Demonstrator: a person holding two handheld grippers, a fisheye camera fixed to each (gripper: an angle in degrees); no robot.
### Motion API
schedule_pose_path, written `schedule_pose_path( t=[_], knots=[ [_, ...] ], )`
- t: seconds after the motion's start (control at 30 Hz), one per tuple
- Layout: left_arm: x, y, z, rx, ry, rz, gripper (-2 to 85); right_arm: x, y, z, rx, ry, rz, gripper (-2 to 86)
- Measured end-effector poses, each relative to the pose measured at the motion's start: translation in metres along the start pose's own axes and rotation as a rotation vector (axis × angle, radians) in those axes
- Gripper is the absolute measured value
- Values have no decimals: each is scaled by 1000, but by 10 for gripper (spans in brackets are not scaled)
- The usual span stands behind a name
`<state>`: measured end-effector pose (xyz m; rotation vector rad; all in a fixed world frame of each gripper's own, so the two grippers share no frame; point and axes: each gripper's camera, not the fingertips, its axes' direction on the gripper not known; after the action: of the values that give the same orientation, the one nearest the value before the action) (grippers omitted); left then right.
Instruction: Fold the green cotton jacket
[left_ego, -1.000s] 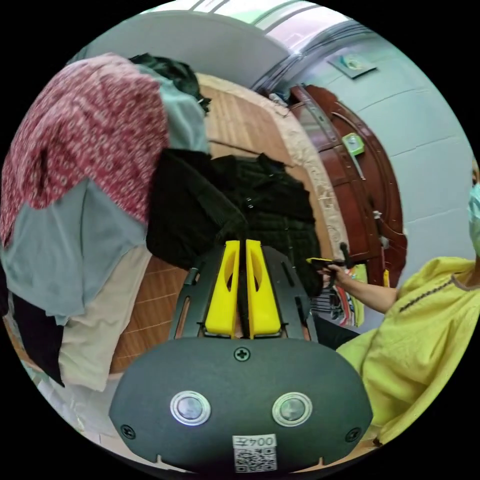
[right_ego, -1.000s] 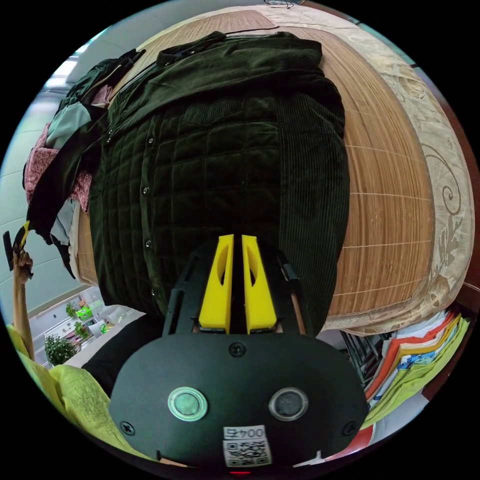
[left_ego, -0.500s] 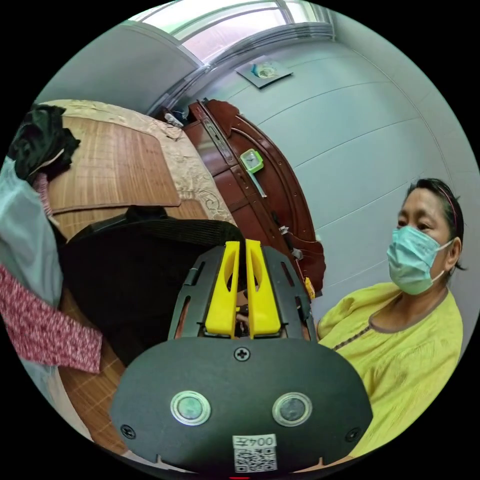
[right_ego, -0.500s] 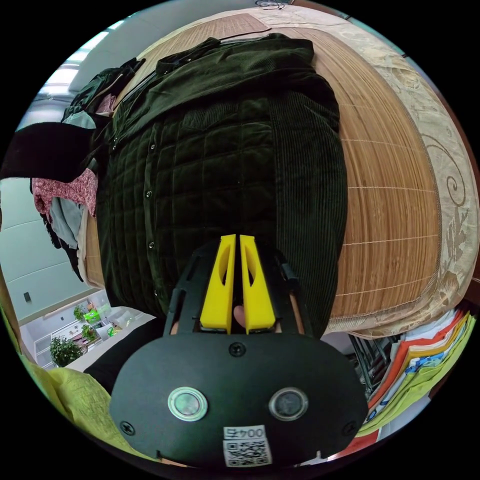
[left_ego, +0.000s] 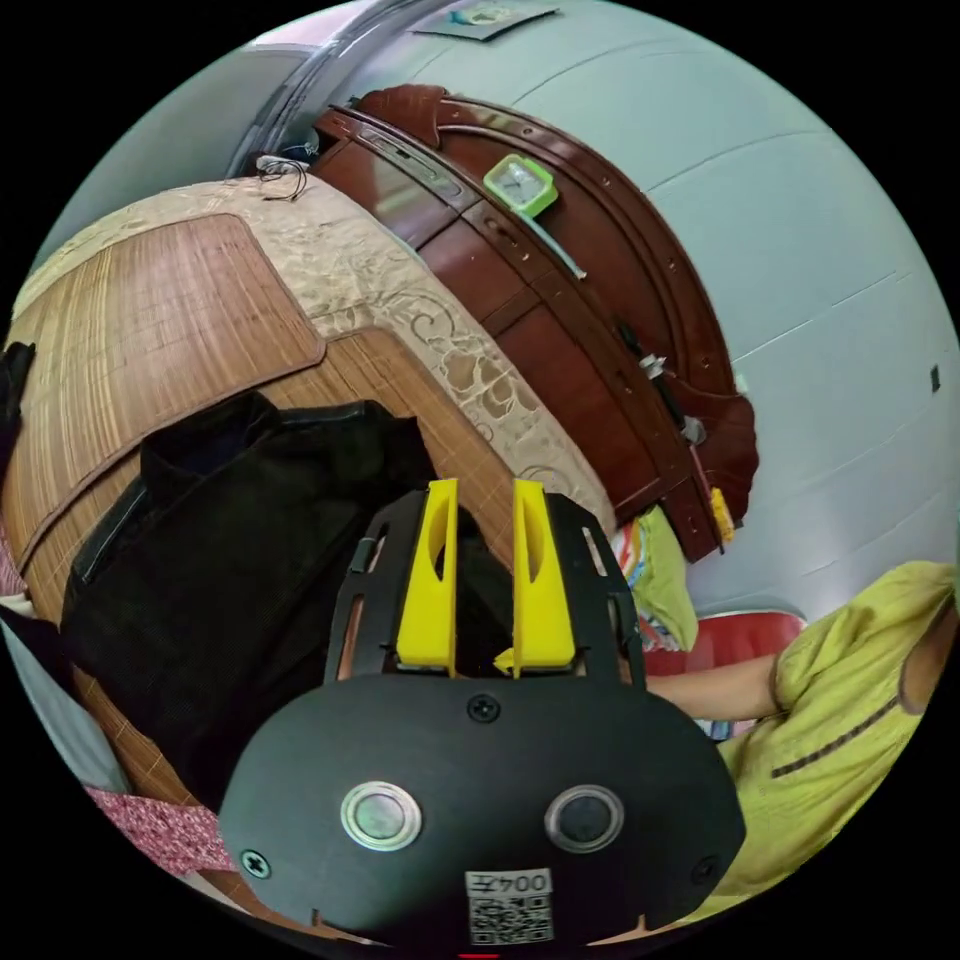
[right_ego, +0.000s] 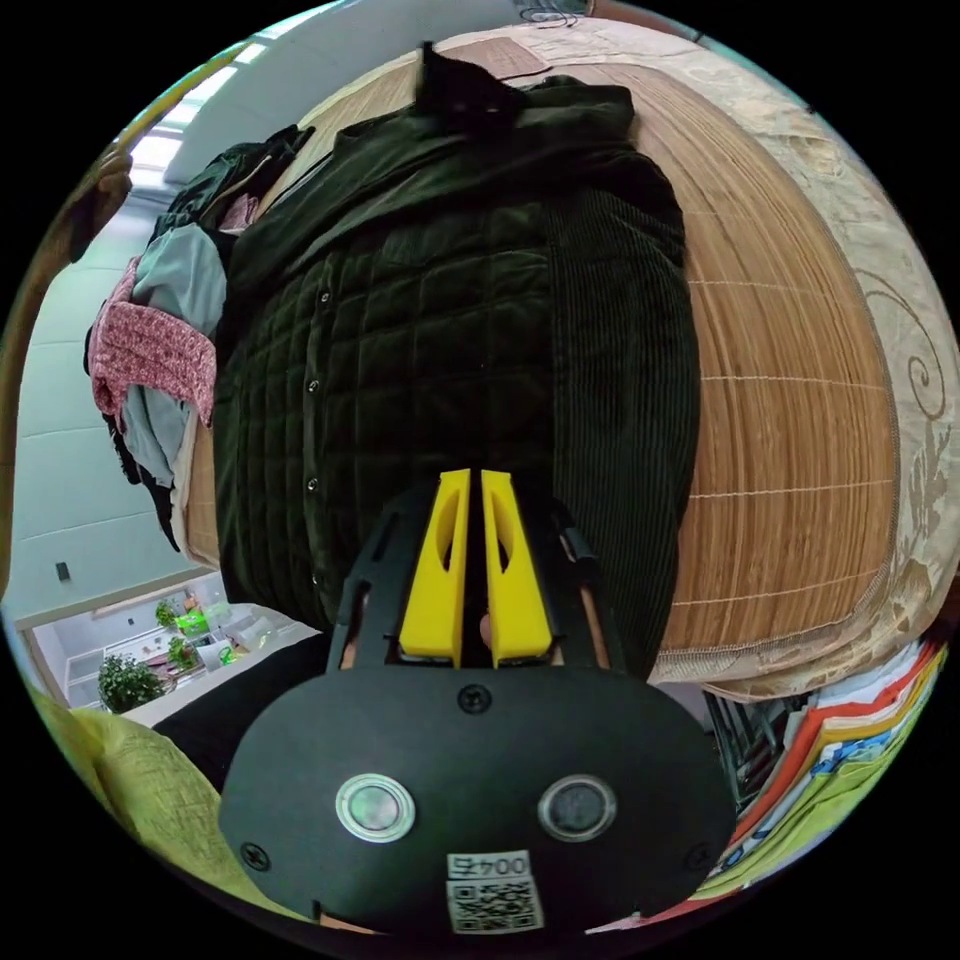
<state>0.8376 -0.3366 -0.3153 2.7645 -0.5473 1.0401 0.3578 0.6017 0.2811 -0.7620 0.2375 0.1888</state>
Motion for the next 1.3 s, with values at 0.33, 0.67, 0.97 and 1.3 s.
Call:
schedule_pose_path(
  t=[0.33,0.67,0.97,1.3],
  knots=[
    [-28,178,46,-249,-811,23,120,-35,9,5,30,105,-103,61],
    [-91,173,59,-294,-995,78,112,-54,9,12,24,196,-86,58],
    [-114,167,71,-279,-1022,100,33,-62,11,2,79,212,5,26],
    [-150,174,23,-157,-942,-186,18,-45,16,27,59,137,42,60]
  ],
)
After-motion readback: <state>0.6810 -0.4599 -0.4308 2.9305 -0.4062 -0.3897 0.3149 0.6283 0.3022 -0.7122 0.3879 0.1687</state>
